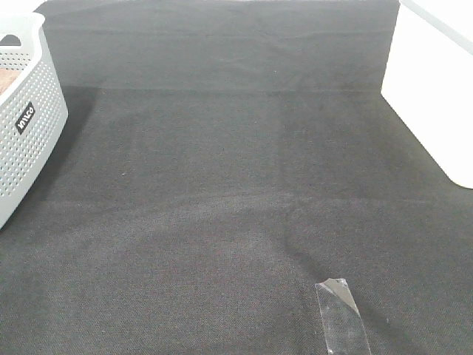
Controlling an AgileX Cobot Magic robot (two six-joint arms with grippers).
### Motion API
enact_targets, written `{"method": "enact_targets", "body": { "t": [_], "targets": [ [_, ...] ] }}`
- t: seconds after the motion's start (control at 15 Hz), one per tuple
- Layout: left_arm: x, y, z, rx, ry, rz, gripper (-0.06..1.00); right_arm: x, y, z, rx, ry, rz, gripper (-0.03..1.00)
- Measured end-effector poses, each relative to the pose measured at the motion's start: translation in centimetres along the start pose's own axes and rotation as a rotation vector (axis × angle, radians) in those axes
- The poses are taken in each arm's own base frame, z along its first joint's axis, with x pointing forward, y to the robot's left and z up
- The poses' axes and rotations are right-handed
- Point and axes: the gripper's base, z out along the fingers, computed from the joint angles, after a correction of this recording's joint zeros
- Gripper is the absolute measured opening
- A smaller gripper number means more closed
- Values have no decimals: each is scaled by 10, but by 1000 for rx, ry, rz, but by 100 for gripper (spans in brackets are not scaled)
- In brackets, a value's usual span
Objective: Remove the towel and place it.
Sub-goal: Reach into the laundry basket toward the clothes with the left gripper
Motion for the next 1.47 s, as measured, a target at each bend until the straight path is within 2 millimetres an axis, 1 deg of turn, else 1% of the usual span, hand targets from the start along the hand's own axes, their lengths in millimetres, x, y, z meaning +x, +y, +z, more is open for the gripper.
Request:
{"method": "enact_targets", "body": {
  "t": [1.47],
  "targets": [
    [0,0,0,2,0,0,98,0,0,0,0,0,0,69]
  ]
}}
